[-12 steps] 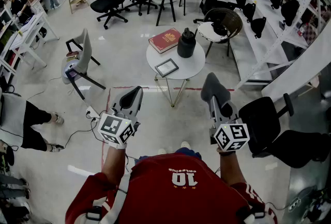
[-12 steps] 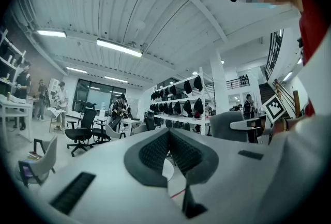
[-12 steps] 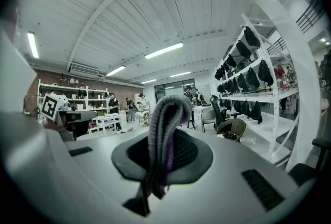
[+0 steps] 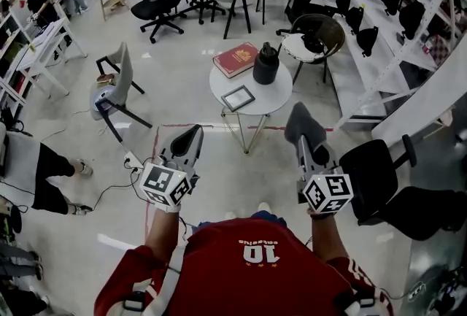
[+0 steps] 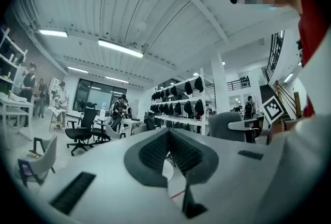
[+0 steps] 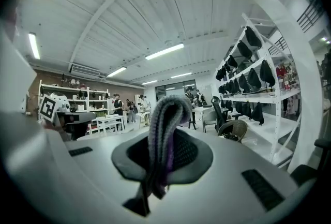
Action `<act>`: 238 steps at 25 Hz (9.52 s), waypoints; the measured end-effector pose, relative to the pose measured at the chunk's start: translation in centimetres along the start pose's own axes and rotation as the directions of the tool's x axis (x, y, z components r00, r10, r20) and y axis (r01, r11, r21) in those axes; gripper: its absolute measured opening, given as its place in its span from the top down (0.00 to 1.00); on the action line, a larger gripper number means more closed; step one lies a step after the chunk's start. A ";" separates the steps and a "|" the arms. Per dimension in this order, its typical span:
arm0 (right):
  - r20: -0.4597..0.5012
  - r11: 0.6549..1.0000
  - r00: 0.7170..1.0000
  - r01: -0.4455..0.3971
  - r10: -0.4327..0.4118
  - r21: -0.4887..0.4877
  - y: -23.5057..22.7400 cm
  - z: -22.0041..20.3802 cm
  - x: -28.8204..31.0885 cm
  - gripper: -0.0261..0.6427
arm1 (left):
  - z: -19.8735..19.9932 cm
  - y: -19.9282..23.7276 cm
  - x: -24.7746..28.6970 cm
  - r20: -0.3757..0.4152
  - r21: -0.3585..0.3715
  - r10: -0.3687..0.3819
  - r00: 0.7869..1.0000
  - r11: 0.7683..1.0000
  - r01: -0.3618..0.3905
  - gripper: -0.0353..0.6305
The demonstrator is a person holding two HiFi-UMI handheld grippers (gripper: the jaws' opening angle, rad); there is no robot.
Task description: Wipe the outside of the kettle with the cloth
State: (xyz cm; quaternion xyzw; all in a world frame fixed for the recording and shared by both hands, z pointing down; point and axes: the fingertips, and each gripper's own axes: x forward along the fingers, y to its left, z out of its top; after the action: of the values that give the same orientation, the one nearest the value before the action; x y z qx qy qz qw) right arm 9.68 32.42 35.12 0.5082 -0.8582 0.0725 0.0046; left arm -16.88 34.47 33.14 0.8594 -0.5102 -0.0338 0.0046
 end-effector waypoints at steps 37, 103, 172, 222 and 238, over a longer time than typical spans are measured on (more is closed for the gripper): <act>-0.052 0.997 0.996 -0.063 0.065 0.049 -1.7 -0.5 6.6 0.88 | -1.4 2.7 6.3 -0.019 -0.090 -0.042 0.999 0.995 0.041 0.94; -0.200 0.999 0.980 0.024 -0.015 0.044 -23.8 -1.5 40.1 0.88 | -4.3 16.4 43.6 -0.073 -0.032 -0.211 0.975 0.977 0.209 0.94; -0.510 0.985 0.843 -0.162 0.171 0.062 -14.4 -13.3 55.4 0.88 | -6.7 22.5 44.6 -0.077 -0.091 -0.279 0.957 0.958 0.272 0.94; -0.499 0.968 0.830 -0.231 0.249 0.100 -29.5 -14.9 59.4 0.88 | -6.9 17.1 46.3 -0.141 -0.053 0.052 0.989 0.997 -0.060 0.94; -0.553 0.955 0.779 -0.249 0.295 0.159 -29.4 -17.5 57.1 0.88 | -7.1 16.5 46.1 -0.135 -0.039 0.052 0.989 0.998 -0.058 0.94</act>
State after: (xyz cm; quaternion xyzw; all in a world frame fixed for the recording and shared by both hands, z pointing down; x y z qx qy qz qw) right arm 6.63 -29.00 60.58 0.3336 -0.8779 0.2542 0.2311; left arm -8.92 -14.10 38.46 0.8449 -0.5315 0.0130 0.0583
